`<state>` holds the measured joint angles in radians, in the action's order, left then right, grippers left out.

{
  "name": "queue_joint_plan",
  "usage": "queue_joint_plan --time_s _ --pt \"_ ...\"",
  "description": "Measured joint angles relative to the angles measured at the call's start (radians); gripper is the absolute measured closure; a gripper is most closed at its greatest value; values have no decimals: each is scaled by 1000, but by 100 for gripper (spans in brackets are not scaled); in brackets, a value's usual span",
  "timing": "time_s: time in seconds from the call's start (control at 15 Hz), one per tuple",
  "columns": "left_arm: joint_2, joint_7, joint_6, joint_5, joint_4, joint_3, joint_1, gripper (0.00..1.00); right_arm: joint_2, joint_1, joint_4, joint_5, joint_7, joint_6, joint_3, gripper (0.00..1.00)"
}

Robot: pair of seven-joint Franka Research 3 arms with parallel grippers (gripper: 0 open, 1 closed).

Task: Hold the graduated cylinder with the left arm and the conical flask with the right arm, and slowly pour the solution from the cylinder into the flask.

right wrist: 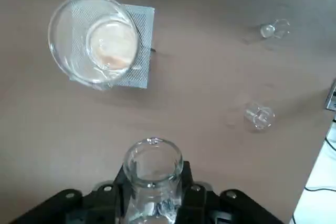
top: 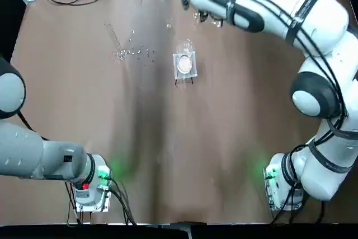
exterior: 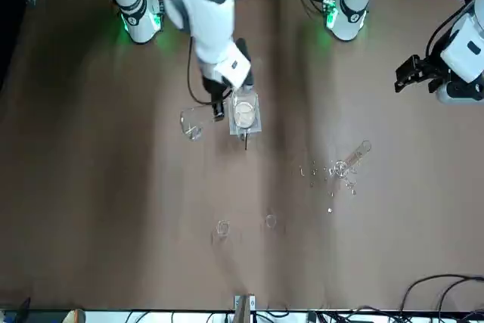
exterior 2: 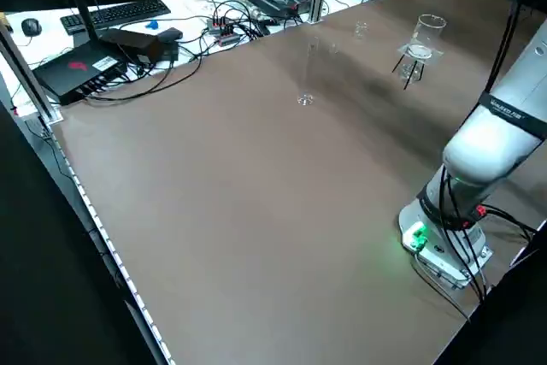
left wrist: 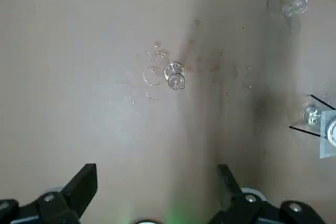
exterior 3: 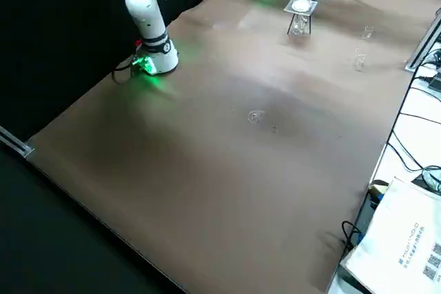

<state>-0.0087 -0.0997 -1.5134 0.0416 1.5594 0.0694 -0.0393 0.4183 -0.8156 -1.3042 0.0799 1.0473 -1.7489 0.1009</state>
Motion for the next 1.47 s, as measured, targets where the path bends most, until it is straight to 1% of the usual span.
queue_joint_plan --time_s 0.27,0.53,0.73,1.07,1.13,1.2,1.47 --pt "0 0 0 0 0 0 -2 0 -32 139 0 -124 156 -1 5 60" --pt "0 0 0 0 0 0 -2 0 -51 316 -8 -266 346 5 7 60" --pt "-2 -42 0 0 0 1 -3 0 -51 432 -41 -390 454 5 8 60" --pt "-20 -82 0 0 -1 2 -4 0 -52 546 -103 -511 587 -3 7 60" --pt "-23 -82 0 0 -1 2 -4 0 -51 567 -120 -538 609 -3 7 60" --pt "-29 -83 1 0 -1 2 -4 0 -51 610 -154 -571 663 -3 7 60" --pt "-36 -84 15 0 -1 1 0 0 -51 690 -223 -639 774 -9 7 60"
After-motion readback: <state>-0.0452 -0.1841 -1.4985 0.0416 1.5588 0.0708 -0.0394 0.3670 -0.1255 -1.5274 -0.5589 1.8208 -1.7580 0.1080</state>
